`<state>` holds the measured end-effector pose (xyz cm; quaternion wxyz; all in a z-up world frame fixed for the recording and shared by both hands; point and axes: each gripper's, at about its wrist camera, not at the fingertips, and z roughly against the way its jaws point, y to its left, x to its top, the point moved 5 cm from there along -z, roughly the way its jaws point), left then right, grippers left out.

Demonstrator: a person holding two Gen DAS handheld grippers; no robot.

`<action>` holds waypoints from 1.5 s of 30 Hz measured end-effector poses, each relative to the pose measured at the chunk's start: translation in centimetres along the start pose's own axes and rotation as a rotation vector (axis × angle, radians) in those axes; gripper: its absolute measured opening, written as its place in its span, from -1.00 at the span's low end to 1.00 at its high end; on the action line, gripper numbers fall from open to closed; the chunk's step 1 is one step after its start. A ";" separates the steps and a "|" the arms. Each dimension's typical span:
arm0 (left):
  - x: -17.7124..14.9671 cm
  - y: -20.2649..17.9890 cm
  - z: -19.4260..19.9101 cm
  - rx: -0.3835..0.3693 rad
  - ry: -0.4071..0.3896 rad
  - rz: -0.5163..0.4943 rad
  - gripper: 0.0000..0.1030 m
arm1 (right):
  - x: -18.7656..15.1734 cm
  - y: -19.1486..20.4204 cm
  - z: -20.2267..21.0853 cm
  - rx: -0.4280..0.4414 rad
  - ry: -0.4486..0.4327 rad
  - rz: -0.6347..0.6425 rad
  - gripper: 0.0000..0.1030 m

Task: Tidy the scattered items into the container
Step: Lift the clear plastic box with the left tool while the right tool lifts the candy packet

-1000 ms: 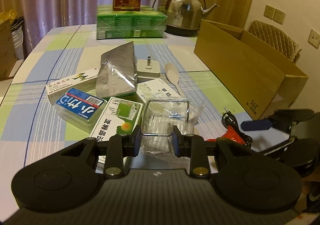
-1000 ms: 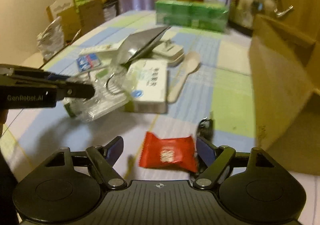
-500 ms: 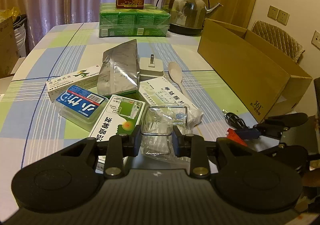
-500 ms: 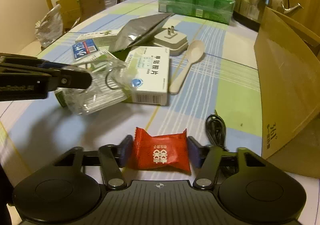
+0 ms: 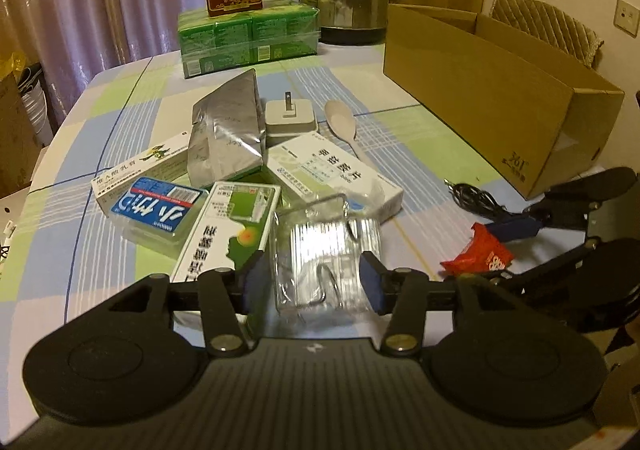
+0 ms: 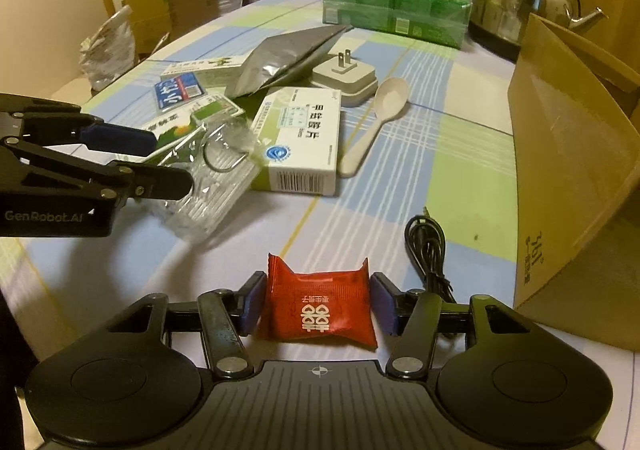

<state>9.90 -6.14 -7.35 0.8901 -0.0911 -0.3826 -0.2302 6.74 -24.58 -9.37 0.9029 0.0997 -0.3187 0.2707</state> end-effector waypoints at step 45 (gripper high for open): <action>-1.4 -0.5 -0.1 -0.004 0.070 0.110 -0.50 | -0.5 -0.3 2.1 0.000 -0.043 -0.004 -0.19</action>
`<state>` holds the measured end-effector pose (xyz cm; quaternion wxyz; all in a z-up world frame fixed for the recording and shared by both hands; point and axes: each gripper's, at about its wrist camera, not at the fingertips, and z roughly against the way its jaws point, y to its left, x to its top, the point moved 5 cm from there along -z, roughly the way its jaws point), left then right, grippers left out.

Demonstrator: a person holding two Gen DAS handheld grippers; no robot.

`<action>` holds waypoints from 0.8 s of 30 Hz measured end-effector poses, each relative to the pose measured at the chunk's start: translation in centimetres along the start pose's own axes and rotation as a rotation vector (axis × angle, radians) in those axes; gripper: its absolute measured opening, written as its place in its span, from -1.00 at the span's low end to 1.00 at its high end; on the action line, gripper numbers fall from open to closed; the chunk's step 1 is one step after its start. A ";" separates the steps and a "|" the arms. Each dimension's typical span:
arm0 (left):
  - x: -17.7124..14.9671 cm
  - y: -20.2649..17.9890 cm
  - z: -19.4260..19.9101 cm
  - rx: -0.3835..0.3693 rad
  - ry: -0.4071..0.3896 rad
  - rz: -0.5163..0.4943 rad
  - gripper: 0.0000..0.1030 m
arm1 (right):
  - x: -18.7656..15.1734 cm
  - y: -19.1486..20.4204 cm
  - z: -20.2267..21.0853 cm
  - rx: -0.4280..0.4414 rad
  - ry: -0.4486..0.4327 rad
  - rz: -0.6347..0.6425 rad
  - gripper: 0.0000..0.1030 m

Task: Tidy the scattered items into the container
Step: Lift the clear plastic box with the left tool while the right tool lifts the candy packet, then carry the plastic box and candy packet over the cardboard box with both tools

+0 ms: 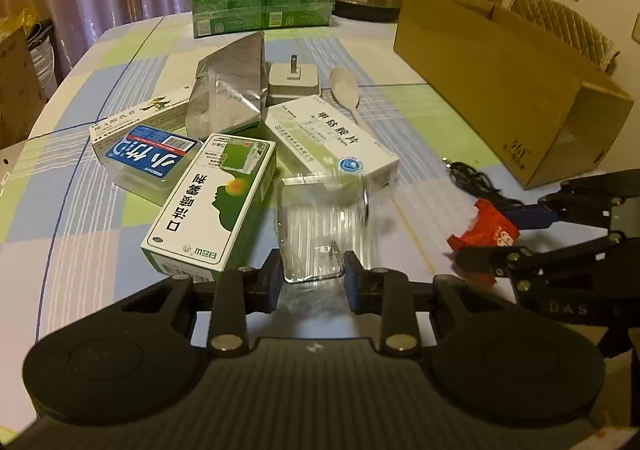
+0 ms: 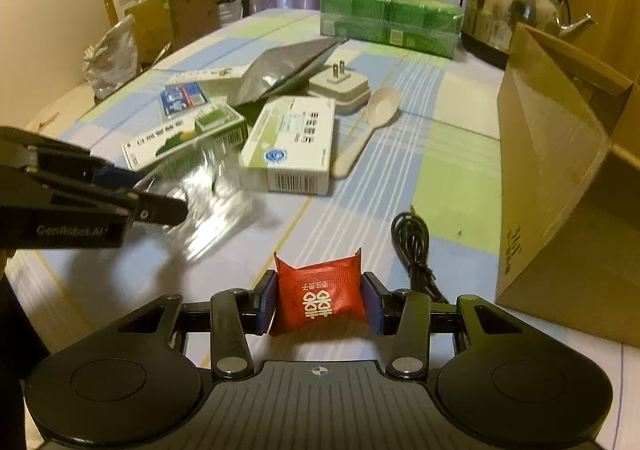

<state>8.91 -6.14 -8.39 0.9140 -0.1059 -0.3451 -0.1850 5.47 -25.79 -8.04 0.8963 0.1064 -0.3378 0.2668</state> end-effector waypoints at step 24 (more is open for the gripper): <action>6.6 -3.4 5.9 -0.039 -0.163 -0.010 -0.50 | 5.9 -3.9 9.2 -0.099 -0.249 -0.010 -0.19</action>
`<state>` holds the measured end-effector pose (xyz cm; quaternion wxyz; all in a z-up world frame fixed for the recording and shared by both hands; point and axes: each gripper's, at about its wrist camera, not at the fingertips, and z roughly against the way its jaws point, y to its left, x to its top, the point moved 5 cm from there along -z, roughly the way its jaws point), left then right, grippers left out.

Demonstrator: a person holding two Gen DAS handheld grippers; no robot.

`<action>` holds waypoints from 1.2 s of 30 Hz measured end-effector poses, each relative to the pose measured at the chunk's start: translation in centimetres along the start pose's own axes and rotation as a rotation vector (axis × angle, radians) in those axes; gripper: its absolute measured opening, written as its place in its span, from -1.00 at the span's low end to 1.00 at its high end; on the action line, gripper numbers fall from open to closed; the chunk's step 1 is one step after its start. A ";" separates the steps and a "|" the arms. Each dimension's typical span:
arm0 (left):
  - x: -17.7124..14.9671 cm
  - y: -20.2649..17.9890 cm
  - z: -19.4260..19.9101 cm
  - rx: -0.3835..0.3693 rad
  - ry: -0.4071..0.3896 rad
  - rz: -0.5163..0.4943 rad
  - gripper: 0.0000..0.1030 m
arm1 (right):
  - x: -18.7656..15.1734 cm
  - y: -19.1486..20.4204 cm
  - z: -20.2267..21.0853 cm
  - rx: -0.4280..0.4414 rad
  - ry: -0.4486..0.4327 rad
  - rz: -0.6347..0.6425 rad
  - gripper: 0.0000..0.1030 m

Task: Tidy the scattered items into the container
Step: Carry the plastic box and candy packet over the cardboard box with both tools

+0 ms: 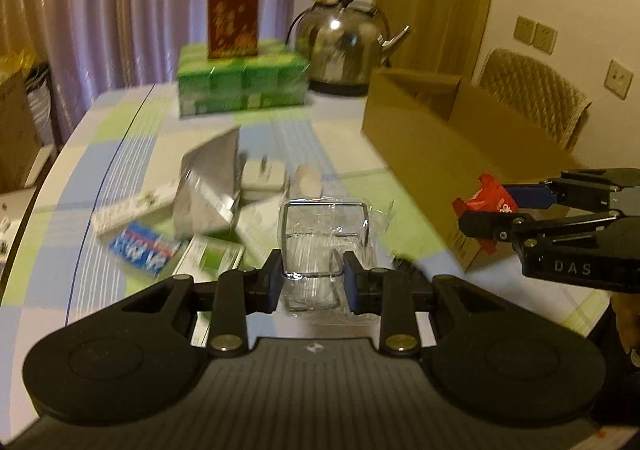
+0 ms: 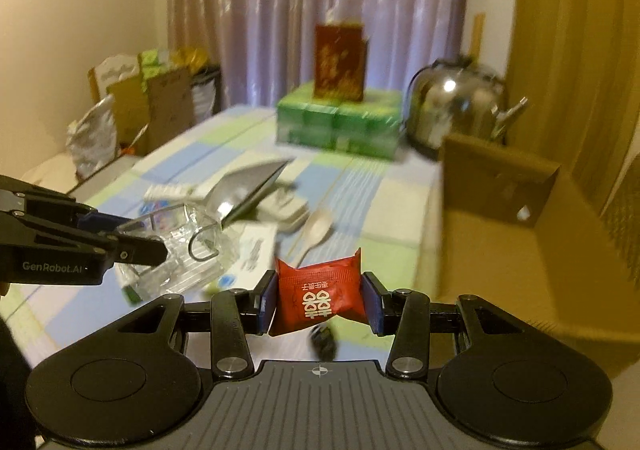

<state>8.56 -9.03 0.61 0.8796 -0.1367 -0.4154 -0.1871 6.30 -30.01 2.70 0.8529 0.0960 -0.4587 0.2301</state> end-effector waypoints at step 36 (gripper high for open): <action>11.7 -20.0 -17.0 -0.308 0.101 -0.438 -0.50 | -0.9 -20.5 -5.1 -0.036 0.409 0.031 -0.19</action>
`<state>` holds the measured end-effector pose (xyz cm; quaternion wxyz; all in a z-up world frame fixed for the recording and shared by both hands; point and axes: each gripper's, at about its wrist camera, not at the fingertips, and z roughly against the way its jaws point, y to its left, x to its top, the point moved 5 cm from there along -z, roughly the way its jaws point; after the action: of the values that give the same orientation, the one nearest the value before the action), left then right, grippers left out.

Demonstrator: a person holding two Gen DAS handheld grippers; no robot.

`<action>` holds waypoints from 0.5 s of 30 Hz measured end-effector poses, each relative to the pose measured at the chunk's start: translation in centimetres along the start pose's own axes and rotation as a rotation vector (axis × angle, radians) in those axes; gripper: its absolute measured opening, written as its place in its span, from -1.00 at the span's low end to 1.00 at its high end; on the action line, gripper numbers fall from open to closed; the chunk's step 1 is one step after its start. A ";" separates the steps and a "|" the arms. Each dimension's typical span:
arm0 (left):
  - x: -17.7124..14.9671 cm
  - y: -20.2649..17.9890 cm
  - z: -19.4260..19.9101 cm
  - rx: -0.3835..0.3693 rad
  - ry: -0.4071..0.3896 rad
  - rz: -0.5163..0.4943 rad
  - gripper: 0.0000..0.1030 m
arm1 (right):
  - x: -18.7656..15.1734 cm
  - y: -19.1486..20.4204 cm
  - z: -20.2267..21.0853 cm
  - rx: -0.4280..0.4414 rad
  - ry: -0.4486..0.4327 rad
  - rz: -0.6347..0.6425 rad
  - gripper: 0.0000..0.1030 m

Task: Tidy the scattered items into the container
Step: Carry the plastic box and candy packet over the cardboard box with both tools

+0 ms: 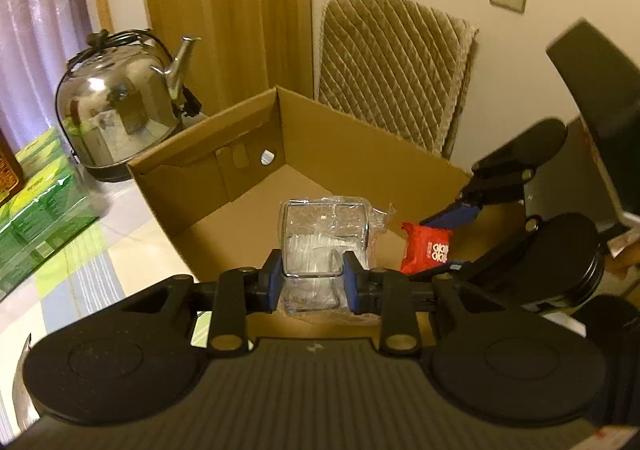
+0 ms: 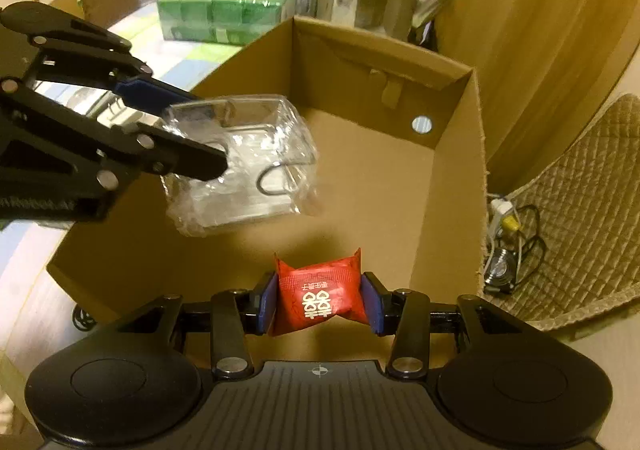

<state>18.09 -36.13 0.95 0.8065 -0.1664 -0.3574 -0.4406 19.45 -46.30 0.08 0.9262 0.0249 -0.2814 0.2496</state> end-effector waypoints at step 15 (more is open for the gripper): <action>-1.4 -0.5 -3.1 -0.020 0.074 -0.025 -0.50 | 0.0 -0.4 -2.0 0.017 0.071 0.015 -0.19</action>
<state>18.52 -37.37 -2.28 0.8119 -0.1536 -0.3249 -0.4601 20.66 -46.29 -1.61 0.9334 0.0219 -0.2465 0.2599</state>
